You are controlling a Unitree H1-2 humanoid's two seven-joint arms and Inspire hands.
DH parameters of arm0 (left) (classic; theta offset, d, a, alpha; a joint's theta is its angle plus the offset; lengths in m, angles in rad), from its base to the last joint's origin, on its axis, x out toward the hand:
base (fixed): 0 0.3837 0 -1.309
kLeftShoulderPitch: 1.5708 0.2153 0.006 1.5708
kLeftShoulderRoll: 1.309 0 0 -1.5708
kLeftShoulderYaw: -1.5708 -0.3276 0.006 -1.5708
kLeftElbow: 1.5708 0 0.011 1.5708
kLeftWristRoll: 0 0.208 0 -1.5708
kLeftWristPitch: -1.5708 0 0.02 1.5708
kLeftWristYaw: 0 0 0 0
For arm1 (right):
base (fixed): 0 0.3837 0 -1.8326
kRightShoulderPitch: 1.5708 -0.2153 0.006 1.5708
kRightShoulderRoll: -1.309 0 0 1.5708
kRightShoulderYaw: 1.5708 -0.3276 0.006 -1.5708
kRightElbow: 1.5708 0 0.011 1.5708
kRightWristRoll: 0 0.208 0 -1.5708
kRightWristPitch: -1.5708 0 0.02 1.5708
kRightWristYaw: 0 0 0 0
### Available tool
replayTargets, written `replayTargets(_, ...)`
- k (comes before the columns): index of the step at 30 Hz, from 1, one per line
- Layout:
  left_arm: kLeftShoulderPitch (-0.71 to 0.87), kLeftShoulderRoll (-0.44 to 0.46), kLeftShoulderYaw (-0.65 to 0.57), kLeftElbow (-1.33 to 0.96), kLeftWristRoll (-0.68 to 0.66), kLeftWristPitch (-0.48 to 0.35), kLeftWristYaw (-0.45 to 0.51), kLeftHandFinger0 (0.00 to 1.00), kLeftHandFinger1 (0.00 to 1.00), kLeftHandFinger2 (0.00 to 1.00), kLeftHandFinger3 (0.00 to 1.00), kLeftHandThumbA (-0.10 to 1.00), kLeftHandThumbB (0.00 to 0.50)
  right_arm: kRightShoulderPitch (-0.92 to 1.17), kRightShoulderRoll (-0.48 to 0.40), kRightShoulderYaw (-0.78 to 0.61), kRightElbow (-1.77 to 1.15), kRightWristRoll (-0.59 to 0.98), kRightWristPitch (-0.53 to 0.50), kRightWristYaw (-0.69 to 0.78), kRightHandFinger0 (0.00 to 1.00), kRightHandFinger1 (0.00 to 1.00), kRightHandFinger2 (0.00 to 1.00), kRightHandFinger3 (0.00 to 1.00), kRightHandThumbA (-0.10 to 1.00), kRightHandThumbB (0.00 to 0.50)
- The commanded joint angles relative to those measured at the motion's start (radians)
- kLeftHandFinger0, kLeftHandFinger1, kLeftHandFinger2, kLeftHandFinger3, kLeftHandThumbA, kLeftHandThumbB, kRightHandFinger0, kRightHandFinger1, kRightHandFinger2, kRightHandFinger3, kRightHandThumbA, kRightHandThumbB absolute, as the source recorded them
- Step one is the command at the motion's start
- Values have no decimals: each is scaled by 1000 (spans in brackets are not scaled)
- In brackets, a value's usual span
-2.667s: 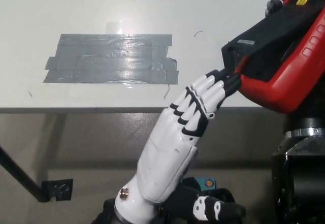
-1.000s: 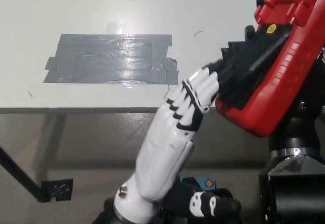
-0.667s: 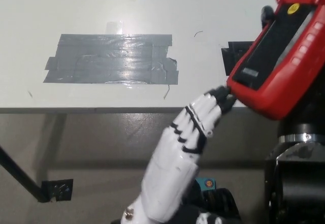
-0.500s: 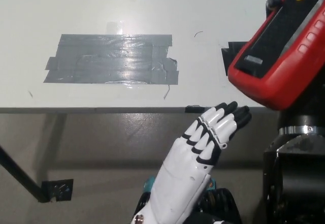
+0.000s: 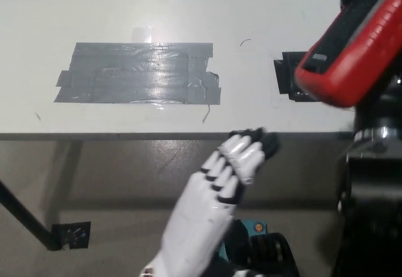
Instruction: The robot first picks the multimeter with right hand and then unfolds the black stand on the back of it using left hand
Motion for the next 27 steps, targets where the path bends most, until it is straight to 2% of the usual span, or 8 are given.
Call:
replayTargets(1,42,26,27,-19,-69,-36,30,1000,1000,1000,1000,1000,272,-71,-98,-5,163,-220,-57,164,0,252,760,1000,-100,31)
replayTargets(6,81,83,26,7,-47,-50,87,1000,1000,1000,1000,1000,246,-163,-299,137,480,-617,-81,154,0,230,741,845,-100,80)
replayTargets(8,96,96,28,6,-49,-50,80,1000,1000,1000,1000,1000,240,-206,-355,204,611,-771,-154,136,0,218,734,855,-100,85)
replayTargets(10,129,102,41,-6,-59,-50,34,1000,1000,1000,1000,1000,248,-268,-403,273,794,-898,-266,114,0,137,540,762,-100,95)
replayTargets(12,140,110,40,-10,-41,-50,27,1000,1000,1000,1000,1000,241,-310,-434,321,894,-962,-285,80,0,91,512,711,-100,118)
replayTargets(16,164,124,23,5,-9,-50,54,1000,1000,1000,1000,1000,240,-390,-464,401,1098,-1020,-350,47,0,124,577,699,-100,144)
replayTargets(19,161,136,9,17,-4,-50,79,1000,1000,1000,1000,1000,240,-452,-471,483,1234,-1051,-341,42,0,201,684,786,-100,162)
replayTargets(27,186,154,-16,12,-9,-50,89,1000,1000,1000,1000,1000,223,-529,-411,606,1500,-1062,-388,-40,0,203,686,758,-100,140)
